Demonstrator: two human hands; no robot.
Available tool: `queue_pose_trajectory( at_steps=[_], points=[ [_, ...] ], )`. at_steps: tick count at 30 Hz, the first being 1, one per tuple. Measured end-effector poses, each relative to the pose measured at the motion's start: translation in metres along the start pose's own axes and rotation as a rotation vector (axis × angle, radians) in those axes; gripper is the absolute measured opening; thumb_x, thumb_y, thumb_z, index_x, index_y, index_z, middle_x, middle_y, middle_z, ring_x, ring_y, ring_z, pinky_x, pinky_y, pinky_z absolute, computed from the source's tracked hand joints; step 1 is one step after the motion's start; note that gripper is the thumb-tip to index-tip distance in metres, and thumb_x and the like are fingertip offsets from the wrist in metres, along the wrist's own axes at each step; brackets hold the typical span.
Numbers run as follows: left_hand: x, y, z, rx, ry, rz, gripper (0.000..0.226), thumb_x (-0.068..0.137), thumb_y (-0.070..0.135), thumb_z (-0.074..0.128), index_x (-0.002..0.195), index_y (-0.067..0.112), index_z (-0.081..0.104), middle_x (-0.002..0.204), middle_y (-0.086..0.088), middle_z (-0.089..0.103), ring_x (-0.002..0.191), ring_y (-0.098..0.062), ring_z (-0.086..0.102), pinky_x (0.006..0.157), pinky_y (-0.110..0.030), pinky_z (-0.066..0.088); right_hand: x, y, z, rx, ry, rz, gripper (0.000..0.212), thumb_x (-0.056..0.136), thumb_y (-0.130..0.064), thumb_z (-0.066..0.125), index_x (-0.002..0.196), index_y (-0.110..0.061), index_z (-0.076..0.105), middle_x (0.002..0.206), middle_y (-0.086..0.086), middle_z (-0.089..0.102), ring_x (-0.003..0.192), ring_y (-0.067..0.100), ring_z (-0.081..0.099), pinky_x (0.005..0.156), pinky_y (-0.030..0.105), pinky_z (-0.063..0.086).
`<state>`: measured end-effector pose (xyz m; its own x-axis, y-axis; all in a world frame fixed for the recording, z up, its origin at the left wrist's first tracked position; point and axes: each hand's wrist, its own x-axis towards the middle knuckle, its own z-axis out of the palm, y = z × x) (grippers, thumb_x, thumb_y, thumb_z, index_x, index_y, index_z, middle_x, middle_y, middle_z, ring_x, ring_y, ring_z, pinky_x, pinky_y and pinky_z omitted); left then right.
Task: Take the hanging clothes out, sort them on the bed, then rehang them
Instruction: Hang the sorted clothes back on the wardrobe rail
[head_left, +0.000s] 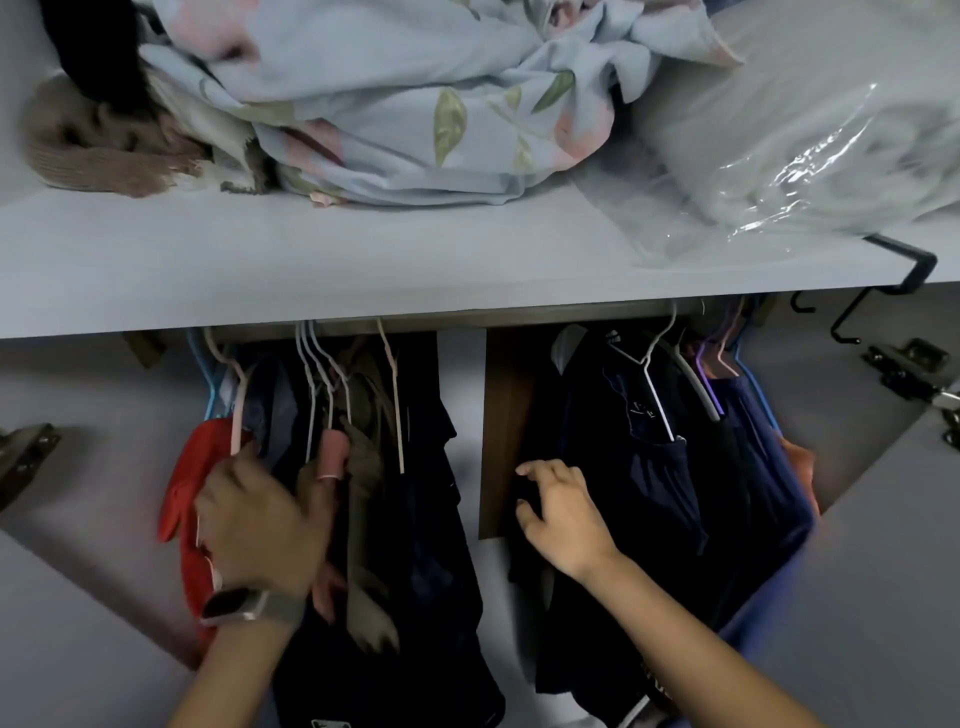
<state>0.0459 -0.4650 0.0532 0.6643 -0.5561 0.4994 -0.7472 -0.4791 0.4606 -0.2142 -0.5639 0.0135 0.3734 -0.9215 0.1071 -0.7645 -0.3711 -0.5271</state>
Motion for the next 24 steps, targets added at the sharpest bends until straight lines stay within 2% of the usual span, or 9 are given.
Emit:
queue_pose_trajectory(
  at_steps=[2,5,8,12,15,17,19,21,24],
  points=[
    [-0.022,0.044,-0.009,-0.185,0.044,0.289,0.041,0.079,0.025,0.057,0.113,0.002,0.051,0.111,-0.022,0.052,0.102,-0.038,0.047,0.086,-0.047,0.04,0.011,0.008,-0.01,-0.138,-0.006,-0.054,0.036,0.089,-0.024,0.054,0.124,-0.025,0.053,0.125,-0.003,0.051,0.119,0.019,0.04,0.102,0.031,0.034],
    [-0.06,0.111,0.004,-0.409,-0.288,0.508,0.038,0.082,0.031,0.042,0.115,0.017,0.055,0.114,-0.002,0.055,0.108,-0.02,0.05,0.093,-0.031,0.042,0.034,0.029,-0.042,-0.462,0.12,-0.15,0.028,0.073,-0.022,0.065,0.099,-0.029,0.066,0.103,-0.002,0.062,0.107,0.025,0.053,0.097,0.04,0.025],
    [-0.08,0.158,0.046,-0.51,-0.629,0.414,0.04,0.087,0.032,0.041,0.123,0.018,0.052,0.121,0.003,0.055,0.113,-0.015,0.051,0.092,-0.025,0.044,0.052,0.064,-0.095,-0.543,0.383,-0.09,0.032,0.064,-0.019,0.071,0.095,-0.025,0.067,0.091,0.001,0.065,0.095,0.029,0.059,0.094,0.043,0.025],
    [-0.086,0.208,0.084,-0.651,-0.855,0.209,0.035,0.092,0.025,0.053,0.127,0.02,0.05,0.123,0.004,0.057,0.099,-0.005,0.056,0.08,-0.013,0.045,0.047,0.128,-0.171,-0.378,0.64,0.158,0.027,0.078,-0.014,0.063,0.104,-0.008,0.062,0.1,0.019,0.061,0.094,0.04,0.053,0.077,0.044,0.042],
    [-0.093,0.256,0.103,-0.705,-0.919,0.147,0.043,0.093,0.028,0.052,0.134,0.014,0.043,0.126,0.001,0.056,0.094,-0.005,0.055,0.077,-0.011,0.041,0.04,0.163,-0.182,-0.207,0.435,0.356,0.036,0.088,-0.028,0.061,0.114,-0.005,0.053,0.107,0.024,0.06,0.103,0.044,0.055,0.082,0.045,0.046],
    [-0.096,0.289,0.12,-0.67,-0.926,0.141,0.056,0.093,0.031,0.053,0.141,0.009,0.033,0.134,-0.006,0.051,0.109,-0.015,0.055,0.091,-0.022,0.042,0.037,0.171,-0.169,-0.253,0.253,0.39,0.038,0.094,-0.042,0.049,0.12,-0.015,0.05,0.106,0.019,0.066,0.102,0.039,0.061,0.086,0.043,0.045],
    [-0.098,0.32,0.138,-0.601,-0.937,0.125,0.074,0.091,0.035,0.055,0.146,0.005,0.017,0.142,-0.014,0.042,0.127,-0.026,0.045,0.102,-0.029,0.037,0.034,0.17,-0.157,-0.417,0.192,0.311,0.036,0.097,-0.049,0.034,0.118,-0.024,0.05,0.105,0.009,0.069,0.101,0.032,0.063,0.089,0.043,0.039],
    [-0.103,0.344,0.153,-0.519,-0.955,0.121,0.081,0.092,0.031,0.053,0.149,0.005,0.001,0.142,-0.019,0.04,0.125,-0.03,0.046,0.098,-0.031,0.039,0.033,0.164,-0.15,-0.447,0.194,0.244,0.038,0.097,-0.052,0.029,0.108,-0.027,0.054,0.108,0.002,0.066,0.104,0.028,0.06,0.09,0.046,0.034],
    [-0.115,0.364,0.171,-0.408,-0.953,0.149,0.073,0.098,0.023,0.038,0.146,0.009,-0.015,0.127,-0.018,0.054,0.105,-0.029,0.059,0.079,-0.031,0.044,0.037,0.162,-0.146,-0.577,0.159,0.242,0.038,0.097,-0.046,0.032,0.104,-0.023,0.062,0.109,0.003,0.064,0.11,0.028,0.056,0.091,0.047,0.033]
  ],
)
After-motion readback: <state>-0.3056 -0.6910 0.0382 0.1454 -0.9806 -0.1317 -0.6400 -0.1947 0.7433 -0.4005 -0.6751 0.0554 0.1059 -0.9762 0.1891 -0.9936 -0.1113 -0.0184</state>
